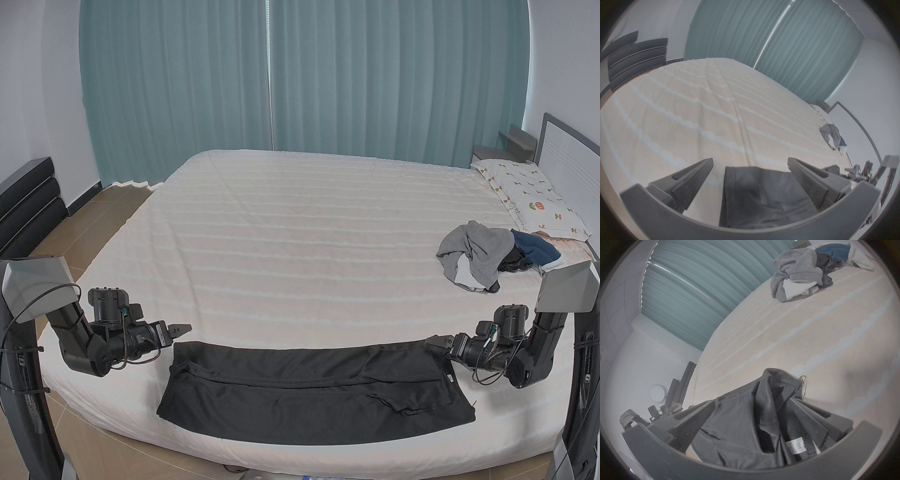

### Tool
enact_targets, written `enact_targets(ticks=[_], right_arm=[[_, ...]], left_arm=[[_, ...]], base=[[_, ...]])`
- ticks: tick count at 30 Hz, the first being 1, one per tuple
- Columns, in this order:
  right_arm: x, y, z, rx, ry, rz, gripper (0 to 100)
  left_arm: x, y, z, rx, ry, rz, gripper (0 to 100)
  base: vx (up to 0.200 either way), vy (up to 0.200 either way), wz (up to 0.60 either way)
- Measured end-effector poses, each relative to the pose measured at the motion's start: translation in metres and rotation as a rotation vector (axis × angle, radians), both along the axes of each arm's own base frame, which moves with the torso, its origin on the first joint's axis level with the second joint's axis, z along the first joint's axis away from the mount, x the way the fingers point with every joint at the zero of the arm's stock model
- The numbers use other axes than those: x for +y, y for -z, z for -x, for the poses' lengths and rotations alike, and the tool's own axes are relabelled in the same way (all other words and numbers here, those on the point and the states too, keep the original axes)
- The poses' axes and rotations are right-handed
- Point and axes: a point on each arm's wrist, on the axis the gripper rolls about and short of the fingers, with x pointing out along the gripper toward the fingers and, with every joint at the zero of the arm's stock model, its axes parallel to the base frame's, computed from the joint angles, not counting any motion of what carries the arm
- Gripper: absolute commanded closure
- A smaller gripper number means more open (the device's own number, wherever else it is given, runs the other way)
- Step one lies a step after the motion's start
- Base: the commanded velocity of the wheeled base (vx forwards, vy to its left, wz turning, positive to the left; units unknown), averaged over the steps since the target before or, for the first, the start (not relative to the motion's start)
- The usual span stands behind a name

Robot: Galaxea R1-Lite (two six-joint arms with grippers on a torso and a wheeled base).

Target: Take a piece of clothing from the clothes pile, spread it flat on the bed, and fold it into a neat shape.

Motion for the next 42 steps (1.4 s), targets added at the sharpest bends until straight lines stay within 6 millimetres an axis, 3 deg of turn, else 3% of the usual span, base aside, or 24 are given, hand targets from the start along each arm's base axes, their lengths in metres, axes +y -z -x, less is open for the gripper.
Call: enact_targets(ticks=[6,12,13,27,42], right_arm=[[0.0,0.003,0.001,0.007,0.0,-0.001,0],[0.0,0.005,0.002,0.016,0.0,-0.001,0],[0.0,0.005,0.003,0.018,0.0,-0.001,0],[0.0,0.005,0.001,0.018,0.005,-0.006,0],[0.003,-0.001,-0.02,-0.045,0.086,-0.057,0]], left_arm=[[-0.005,0.012,-0.017,0.013,-0.058,0.027,0],[-0.011,0.027,-0.021,0.048,-0.047,0.027,0],[-0.012,0.029,-0.021,0.054,-0.046,0.028,100],[-0.009,0.045,-0.027,0.069,-0.136,-0.059,100],[-0.001,0.034,-0.029,0.017,-0.169,-0.107,100]], base=[[0.0,0.0,0.0],[0.0,0.0,0.0],[0.0,0.0,0.0],[0.0,0.0,0.0],[0.0,0.0,0.0]])
